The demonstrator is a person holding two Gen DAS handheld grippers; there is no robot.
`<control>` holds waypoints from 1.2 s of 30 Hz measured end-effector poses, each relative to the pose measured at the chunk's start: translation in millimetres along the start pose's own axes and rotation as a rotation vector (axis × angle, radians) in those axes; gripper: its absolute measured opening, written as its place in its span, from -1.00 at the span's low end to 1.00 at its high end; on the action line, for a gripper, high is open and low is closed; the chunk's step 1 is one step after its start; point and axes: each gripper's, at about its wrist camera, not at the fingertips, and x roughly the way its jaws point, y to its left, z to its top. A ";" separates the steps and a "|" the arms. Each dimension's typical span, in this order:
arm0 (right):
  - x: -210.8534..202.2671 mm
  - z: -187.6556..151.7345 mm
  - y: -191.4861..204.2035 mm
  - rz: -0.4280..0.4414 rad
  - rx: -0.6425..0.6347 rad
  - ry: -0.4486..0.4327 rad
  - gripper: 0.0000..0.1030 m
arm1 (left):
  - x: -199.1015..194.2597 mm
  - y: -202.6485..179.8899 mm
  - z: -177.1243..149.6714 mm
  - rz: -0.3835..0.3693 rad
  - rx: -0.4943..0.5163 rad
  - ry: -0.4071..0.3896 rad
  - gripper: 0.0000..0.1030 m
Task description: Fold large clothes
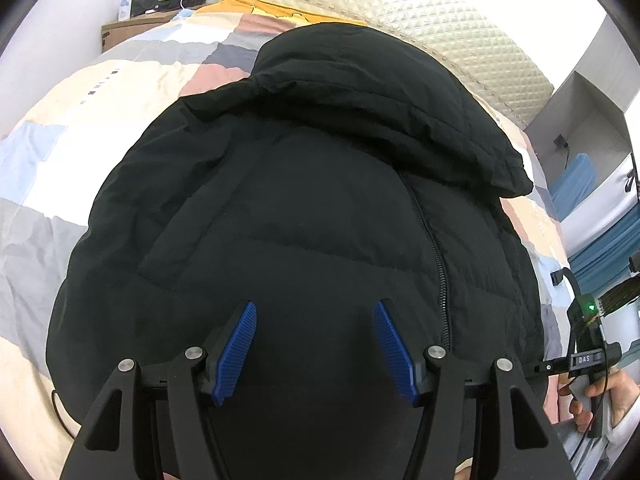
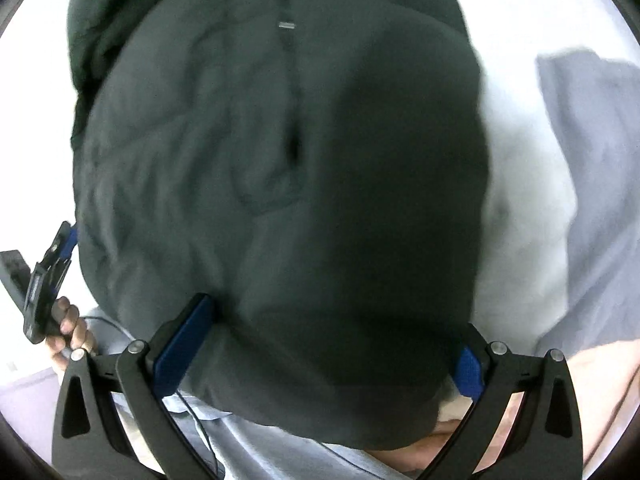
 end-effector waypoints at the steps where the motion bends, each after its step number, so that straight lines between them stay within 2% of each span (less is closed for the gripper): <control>1: -1.0 -2.5 5.9 0.008 -0.027 -0.011 1.00 | 0.5 1.1 0.1 -0.003 -0.004 0.004 0.19; 6: -19.4 -18.2 30.5 0.050 -0.146 -0.089 0.96 | 0.8 11.7 2.6 -0.018 -0.057 0.005 0.19; 7: -22.4 -21.6 33.3 0.055 -0.163 -0.106 0.83 | 1.0 13.3 3.3 -0.019 -0.064 0.007 0.19; 8: -29.4 -17.4 32.6 0.051 -0.172 -0.113 0.57 | 1.1 15.1 4.2 -0.022 -0.071 0.009 0.19; 11: -32.1 -20.2 39.4 0.032 -0.186 -0.140 0.00 | -0.7 22.1 7.1 -0.039 -0.097 0.014 0.19; 12: -33.6 -20.5 41.0 0.043 -0.193 -0.148 -0.07 | -3.0 25.1 9.1 -0.046 -0.103 0.018 0.19; 14: -41.1 -18.4 37.5 0.046 -0.203 -0.171 -0.41 | -6.2 31.3 13.3 -0.051 -0.108 0.025 0.19; 16: -49.8 -24.9 35.1 0.047 -0.216 -0.203 -0.56 | -13.4 41.2 18.7 -0.059 -0.120 0.033 0.19; 20: -64.5 -31.1 43.0 0.066 -0.258 -0.275 -0.67 | -22.3 53.0 26.6 -0.027 -0.112 0.040 0.29; 23: -69.8 -32.8 44.4 0.067 -0.271 -0.299 -0.68 | -25.3 73.7 36.7 -0.109 -0.169 0.095 0.32; 25: -69.0 -31.3 42.0 0.068 -0.265 -0.297 -0.68 | -30.2 91.3 44.2 -0.135 -0.201 0.119 0.34; 28: -63.3 -26.1 45.9 0.074 -0.254 -0.294 -0.68 | -42.2 111.1 54.7 -0.040 -0.143 0.121 0.34; 30: -63.4 -24.7 46.8 0.084 -0.249 -0.293 -0.68 | -49.6 126.5 58.4 -0.017 -0.103 0.130 0.36; 32: -64.2 -23.8 46.0 0.107 -0.238 -0.296 -0.65 | -48.7 144.2 57.0 -0.052 -0.107 0.176 0.39; 33: -65.2 -23.4 44.5 0.124 -0.230 -0.300 -0.63 | -42.9 152.4 53.7 -0.071 -0.085 0.233 0.40; 36: -67.1 -23.3 41.1 0.144 -0.217 -0.301 -0.61 | -25.4 173.2 39.2 -0.090 -0.053 0.334 0.40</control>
